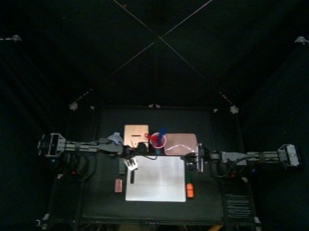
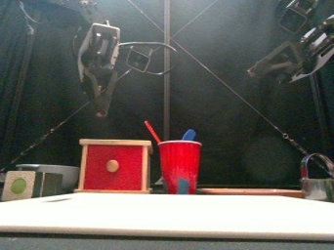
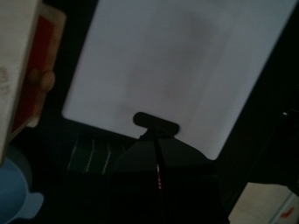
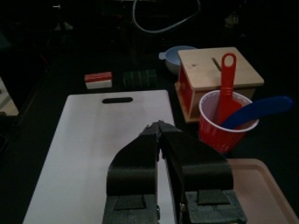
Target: Place sushi roll onto cutting board
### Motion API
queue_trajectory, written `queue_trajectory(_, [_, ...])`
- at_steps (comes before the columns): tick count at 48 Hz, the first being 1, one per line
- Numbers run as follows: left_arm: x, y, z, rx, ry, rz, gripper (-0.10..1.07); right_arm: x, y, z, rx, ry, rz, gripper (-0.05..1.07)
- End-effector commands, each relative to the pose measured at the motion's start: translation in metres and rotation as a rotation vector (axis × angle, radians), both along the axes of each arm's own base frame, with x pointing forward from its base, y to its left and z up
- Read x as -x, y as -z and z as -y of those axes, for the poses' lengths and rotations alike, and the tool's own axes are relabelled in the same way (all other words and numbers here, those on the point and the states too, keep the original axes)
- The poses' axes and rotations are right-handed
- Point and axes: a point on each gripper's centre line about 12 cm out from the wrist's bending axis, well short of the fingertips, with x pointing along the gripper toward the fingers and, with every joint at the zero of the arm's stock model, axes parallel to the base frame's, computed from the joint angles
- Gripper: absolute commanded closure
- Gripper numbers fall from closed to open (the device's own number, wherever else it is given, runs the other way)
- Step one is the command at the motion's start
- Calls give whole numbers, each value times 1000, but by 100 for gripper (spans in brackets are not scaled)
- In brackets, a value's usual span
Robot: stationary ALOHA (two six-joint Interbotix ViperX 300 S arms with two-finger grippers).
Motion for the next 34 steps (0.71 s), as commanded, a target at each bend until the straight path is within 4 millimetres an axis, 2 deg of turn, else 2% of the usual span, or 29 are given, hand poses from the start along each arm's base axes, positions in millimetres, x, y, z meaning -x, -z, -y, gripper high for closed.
queue_trajectory(1, [-6,-12,4,-56,-46,16,94,-1,-2,0,-17,3,-3,101])
queue_trajectory(10, [11,-7,21,-130,-321,18,94,0,3,0,-25,6,-38,101])
queue_trajectory(21, [57,12,33,-218,-761,28,87,0,3,0,-20,4,-45,101])
queue_trajectory(26, [69,18,34,-235,-877,56,74,0,4,1,-19,8,-48,101])
queue_trajectory(34, [76,37,40,-184,-903,24,41,1,7,1,-18,9,-62,101])
